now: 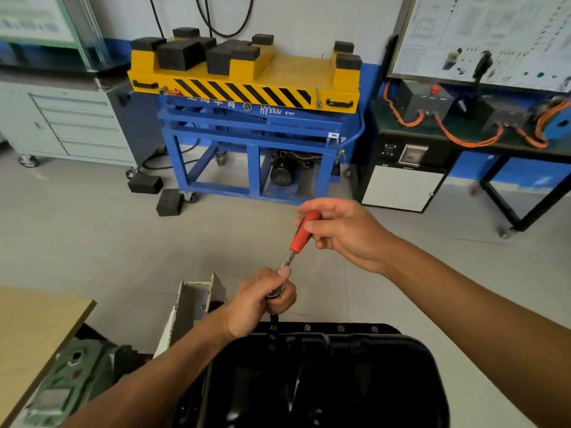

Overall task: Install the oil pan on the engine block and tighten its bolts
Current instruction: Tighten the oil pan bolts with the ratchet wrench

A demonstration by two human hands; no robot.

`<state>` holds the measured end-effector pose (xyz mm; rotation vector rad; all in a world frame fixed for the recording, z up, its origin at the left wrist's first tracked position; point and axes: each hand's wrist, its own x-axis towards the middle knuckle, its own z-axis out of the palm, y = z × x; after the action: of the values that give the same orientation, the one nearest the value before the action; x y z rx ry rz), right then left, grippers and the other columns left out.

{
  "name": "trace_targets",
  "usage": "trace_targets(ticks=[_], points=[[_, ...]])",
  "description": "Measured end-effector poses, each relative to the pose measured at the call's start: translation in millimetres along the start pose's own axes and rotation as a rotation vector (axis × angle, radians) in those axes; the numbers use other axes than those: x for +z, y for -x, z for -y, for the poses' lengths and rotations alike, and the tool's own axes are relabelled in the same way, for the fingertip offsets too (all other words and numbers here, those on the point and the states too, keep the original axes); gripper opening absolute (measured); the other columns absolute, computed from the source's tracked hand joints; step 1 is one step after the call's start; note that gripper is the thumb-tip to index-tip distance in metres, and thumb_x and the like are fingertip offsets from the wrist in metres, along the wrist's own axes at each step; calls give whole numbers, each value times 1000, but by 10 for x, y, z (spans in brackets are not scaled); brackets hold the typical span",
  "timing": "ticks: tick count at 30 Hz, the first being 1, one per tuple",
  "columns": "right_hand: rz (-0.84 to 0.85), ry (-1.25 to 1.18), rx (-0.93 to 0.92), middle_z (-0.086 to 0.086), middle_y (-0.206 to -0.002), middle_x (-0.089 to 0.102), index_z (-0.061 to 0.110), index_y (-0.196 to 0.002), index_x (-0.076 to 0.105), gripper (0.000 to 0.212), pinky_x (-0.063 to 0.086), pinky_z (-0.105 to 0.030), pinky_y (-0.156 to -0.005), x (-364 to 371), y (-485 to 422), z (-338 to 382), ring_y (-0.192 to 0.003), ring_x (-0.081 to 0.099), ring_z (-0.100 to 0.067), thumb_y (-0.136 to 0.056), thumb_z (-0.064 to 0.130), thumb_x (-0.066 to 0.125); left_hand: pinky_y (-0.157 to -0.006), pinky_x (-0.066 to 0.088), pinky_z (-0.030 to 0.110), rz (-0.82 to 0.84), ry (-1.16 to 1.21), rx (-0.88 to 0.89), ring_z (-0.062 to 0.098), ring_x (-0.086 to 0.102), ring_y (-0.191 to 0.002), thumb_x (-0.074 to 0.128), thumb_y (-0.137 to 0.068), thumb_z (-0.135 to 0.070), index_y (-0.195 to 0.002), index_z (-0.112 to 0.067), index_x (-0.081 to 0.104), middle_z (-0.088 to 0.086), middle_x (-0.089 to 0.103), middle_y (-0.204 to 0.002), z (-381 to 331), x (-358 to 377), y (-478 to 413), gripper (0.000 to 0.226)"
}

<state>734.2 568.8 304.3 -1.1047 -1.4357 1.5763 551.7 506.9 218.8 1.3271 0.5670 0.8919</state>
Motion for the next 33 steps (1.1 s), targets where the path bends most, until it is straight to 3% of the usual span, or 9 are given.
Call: trace_targets(ticks=[11,15,19,21,25,27,30,33], points=[[-46,-66,16,-6,-91,72,5,-106,68,23,46,-22,-59,-122,192,-171,-64,52,-12,-92,-11,58,-54,22,26,74,-93,-102,19,19,-49,48,-94,-64,-51,-25,35,-3,23,-50,19,18,-15,60],[-62,-31,14,-7,-91,71,4,-107,67,22,45,-24,-60,-131,270,-195,-64,52,-12,-92,-10,58,-56,23,26,94,-178,-126,20,20,-51,46,-96,-45,-54,-19,30,-1,23,-53,5,11,6,53],[-24,360,-59,-7,-81,71,8,-94,70,9,47,-21,-63,-249,564,-196,-65,60,-9,-87,4,74,-56,22,29,36,-185,-110,20,18,-53,47,-93,-40,-55,-23,28,-4,22,-53,3,-50,85,46],[140,568,-28,3,-81,73,18,-88,69,16,46,-15,-63,-290,796,-170,-69,63,-3,-81,20,83,-57,21,34,-10,-207,-102,22,18,-54,47,-93,-46,-54,-25,31,-1,21,-54,5,-77,113,47],[384,860,89,11,-80,71,27,-84,63,27,45,-13,-56,-113,1059,-68,-65,63,0,-76,43,83,-63,40,26,-138,-329,-162,22,36,-61,45,-86,-66,-58,-24,56,5,37,-61,15,-36,96,51],[397,936,108,8,-74,72,22,-83,59,31,43,-17,-54,-3,1028,-1,-59,63,-2,-76,40,83,-65,42,27,-169,-333,-168,22,37,-67,46,-86,-68,-63,-27,57,8,38,-70,30,-17,92,48],[413,1044,111,7,-73,71,21,-81,60,27,44,-21,-54,51,878,165,-53,58,-1,-76,29,85,-61,37,23,-124,-281,-149,17,29,-60,44,-91,-63,-60,-27,45,3,29,-63,35,-22,85,48],[335,1370,-49,14,-75,63,24,-82,64,16,36,-19,-55,53,640,259,-68,58,-2,-82,19,78,-56,27,26,-41,-197,-164,20,21,-55,46,-91,-68,-57,-26,32,-3,23,-57,28,-27,35,56]])
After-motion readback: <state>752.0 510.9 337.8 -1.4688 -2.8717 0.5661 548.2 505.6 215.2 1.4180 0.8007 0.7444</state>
